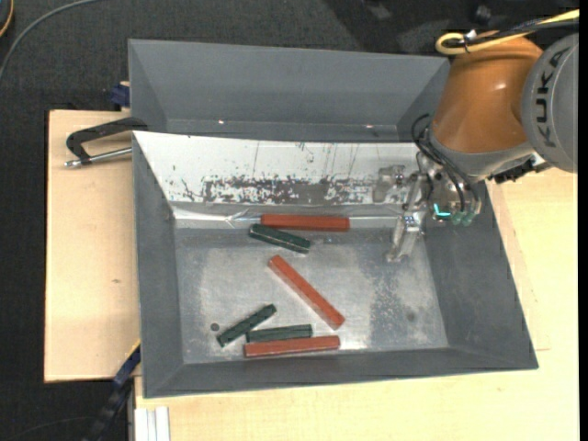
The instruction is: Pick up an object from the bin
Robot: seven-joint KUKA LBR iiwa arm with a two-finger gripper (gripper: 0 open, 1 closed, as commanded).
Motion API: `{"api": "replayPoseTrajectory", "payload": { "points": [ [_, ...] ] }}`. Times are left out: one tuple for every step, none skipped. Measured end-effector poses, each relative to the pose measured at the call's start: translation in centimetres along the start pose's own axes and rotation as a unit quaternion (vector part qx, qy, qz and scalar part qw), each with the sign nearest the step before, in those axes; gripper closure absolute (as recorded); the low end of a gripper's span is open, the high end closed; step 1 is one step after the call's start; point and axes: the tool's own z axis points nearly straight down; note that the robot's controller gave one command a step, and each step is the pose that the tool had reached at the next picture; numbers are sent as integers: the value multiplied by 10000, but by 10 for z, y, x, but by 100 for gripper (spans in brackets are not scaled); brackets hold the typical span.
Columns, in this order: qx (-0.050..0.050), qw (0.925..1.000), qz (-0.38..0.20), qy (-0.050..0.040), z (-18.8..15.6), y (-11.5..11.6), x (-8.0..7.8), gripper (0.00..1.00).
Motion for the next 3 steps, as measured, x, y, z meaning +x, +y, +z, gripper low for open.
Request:
{"api": "replayPoseTrajectory", "payload": {
  "points": [
    [-8,9890,-1481,-5,107,85,17,0],
    [11,9341,-3571,-70,84,117,13,0],
    [-9,9313,-3643,-21,101,194,63,0]
  ]
}}
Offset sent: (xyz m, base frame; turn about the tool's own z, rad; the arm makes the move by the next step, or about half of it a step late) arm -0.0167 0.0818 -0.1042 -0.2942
